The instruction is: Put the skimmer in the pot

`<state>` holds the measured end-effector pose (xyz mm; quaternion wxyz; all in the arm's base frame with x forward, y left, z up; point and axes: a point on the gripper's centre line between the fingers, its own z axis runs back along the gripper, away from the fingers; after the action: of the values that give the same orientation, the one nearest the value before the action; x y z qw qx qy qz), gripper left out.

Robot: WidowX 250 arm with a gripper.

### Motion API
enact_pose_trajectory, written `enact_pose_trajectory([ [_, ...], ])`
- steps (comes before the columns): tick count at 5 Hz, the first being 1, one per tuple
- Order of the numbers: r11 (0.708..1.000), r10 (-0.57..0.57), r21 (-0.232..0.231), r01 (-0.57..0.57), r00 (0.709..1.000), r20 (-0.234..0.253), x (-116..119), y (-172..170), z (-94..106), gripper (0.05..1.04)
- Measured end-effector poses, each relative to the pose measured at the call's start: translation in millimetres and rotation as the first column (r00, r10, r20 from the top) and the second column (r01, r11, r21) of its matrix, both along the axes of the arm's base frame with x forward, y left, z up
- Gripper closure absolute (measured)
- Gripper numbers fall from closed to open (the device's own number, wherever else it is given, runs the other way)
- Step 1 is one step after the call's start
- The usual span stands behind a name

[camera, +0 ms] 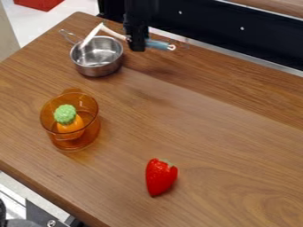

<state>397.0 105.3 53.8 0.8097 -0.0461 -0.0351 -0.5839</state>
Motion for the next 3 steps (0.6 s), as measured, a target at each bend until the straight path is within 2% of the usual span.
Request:
enact_pose_trajectory([
  [1, 1.0, 0.001, -0.015, -0.001, 1.0, -0.01, 3.2, 3.2, -7.5, 0.849],
  [2, 1.0, 0.004, -0.014, -0.004, 1.0, 0.017, 7.0, 3.9, -10.6, 0.849],
  [3, 0.999, 0.004, -0.045, -0.003, 1.0, 0.019, 5.1, 1.0, -13.8, 0.848],
])
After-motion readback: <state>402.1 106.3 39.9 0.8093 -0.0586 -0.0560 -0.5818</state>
